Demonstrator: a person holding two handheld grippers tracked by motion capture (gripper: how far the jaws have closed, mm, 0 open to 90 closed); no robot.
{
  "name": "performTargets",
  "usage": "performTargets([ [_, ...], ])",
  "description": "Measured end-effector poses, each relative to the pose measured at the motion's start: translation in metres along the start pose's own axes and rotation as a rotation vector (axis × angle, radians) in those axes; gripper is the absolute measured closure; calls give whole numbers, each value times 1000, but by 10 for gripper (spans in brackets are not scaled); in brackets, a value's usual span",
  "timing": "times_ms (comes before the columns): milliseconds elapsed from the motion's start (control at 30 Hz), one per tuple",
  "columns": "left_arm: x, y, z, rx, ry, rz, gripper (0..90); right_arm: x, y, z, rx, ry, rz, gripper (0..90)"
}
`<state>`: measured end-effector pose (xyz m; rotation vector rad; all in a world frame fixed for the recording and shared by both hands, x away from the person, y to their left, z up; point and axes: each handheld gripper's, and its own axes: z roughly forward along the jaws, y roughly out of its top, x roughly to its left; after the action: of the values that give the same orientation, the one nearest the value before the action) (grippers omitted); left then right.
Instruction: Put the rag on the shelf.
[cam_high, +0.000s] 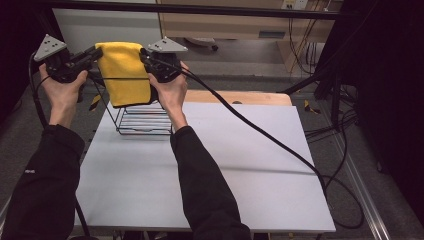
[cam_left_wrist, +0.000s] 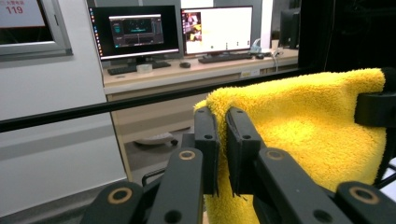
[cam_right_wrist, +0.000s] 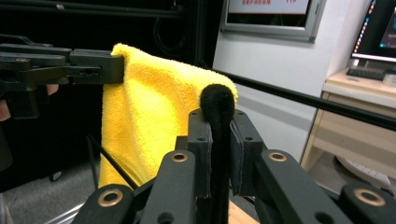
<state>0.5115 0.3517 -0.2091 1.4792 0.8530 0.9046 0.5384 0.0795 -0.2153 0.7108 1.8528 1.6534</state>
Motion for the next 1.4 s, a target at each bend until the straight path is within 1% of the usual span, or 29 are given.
performTargets([
  [100,-1,4,-5,-16,-8,-1,836,2,3,-4,-25,6,-2,812],
  [200,-3,8,-7,-23,-15,6,836,1,5,-7,-36,5,-11,812],
  [300,-4,9,-9,-28,-21,3,836,3,7,-9,-42,4,-21,811],
  [367,-4,8,-10,-25,-26,2,836,4,7,-11,-40,5,-25,811],
  [433,-4,7,-13,-19,-33,-2,835,7,7,-13,-36,9,-43,810],
  [633,-5,6,-22,-9,-45,-7,834,11,7,-17,-36,17,-46,809],
  [733,-6,6,-25,-5,-54,-8,833,14,7,-20,-31,21,-57,807],
  [833,-7,5,-29,4,-65,-8,832,17,6,-23,-22,27,-68,805],
  [933,-8,5,-32,16,-76,-2,831,17,4,-27,-15,40,-57,804],
  [1000,-10,4,-34,33,-79,6,828,17,1,-29,0,52,-50,804],
  [1067,-12,4,-35,49,-80,10,827,18,0,-30,5,56,-51,804],
  [1200,-13,2,-41,76,-87,22,824,21,-2,-34,24,72,-67,802],
  [1267,-14,0,-43,94,-99,12,820,23,-3,-36,43,83,-85,801],
  [1333,-14,-2,-46,108,-95,24,818,24,-3,-37,53,86,-89,800],
  [1367,-15,-4,-47,115,-103,21,816,25,-3,-38,61,90,-93,799],
  [1400,-16,-5,-49,121,-99,23,811,27,-4,-39,78,98,-105,797],
])
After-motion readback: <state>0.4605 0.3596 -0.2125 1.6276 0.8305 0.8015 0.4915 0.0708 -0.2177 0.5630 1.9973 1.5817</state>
